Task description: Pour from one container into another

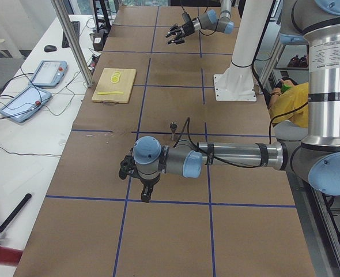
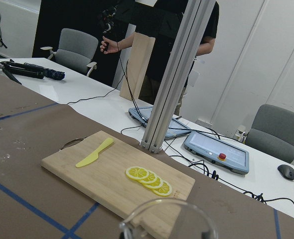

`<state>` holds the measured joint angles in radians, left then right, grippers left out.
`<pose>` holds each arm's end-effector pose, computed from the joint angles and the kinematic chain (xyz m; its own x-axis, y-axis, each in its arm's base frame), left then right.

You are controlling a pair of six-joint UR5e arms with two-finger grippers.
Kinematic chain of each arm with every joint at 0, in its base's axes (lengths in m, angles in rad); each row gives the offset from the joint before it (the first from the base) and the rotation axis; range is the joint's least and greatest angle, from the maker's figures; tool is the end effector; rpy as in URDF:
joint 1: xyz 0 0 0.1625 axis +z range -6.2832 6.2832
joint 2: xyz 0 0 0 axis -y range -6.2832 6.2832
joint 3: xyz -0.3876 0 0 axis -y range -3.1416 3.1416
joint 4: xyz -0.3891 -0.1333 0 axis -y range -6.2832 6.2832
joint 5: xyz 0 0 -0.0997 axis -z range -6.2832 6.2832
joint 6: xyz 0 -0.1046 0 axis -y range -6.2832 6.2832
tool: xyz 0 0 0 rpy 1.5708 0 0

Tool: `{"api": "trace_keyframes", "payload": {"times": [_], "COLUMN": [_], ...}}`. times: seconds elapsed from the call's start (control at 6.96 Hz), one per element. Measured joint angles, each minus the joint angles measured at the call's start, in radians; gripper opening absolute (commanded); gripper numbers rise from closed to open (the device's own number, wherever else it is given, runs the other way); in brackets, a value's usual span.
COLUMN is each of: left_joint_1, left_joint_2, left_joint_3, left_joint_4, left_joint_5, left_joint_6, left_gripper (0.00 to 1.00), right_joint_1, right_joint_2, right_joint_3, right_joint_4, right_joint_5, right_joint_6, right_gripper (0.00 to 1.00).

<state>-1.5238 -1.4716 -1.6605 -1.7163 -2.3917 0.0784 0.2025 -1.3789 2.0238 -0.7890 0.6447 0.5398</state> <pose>-0.0351 -0.4613 0.6090 0.6704 0.2082 -0.7122 -0.0994 0.9764 0.1920 -0.4084 -0.3053 0.2195 0.8406 -0.3537 0.4102 -0.3397 0.2456 0.9079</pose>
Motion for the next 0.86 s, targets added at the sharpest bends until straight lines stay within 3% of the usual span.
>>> {"api": "trace_keyframes", "payload": {"times": [0.29, 0.57, 0.86], "left_joint_1": [-0.001, -0.002, -0.002], "left_joint_2": [0.002, 0.002, 0.003], "left_joint_3": [0.001, -0.001, 0.004], "left_joint_4": [0.007, 0.010, 0.009], "left_joint_5": [0.000, 0.000, 0.000], "left_joint_6": [0.005, 0.006, 0.005], "left_gripper": [1.00, 1.00, 1.00], "right_joint_1": [0.000, -0.001, -0.004], "right_joint_2": [-0.051, -0.134, -0.276], "right_joint_3": [0.001, -0.003, -0.021], "right_joint_4": [0.038, 0.064, 0.158], "right_joint_5": [0.001, 0.001, 0.001], "right_joint_6": [0.081, 0.283, 0.381], "right_gripper": [0.00, 0.00, 0.00]}}
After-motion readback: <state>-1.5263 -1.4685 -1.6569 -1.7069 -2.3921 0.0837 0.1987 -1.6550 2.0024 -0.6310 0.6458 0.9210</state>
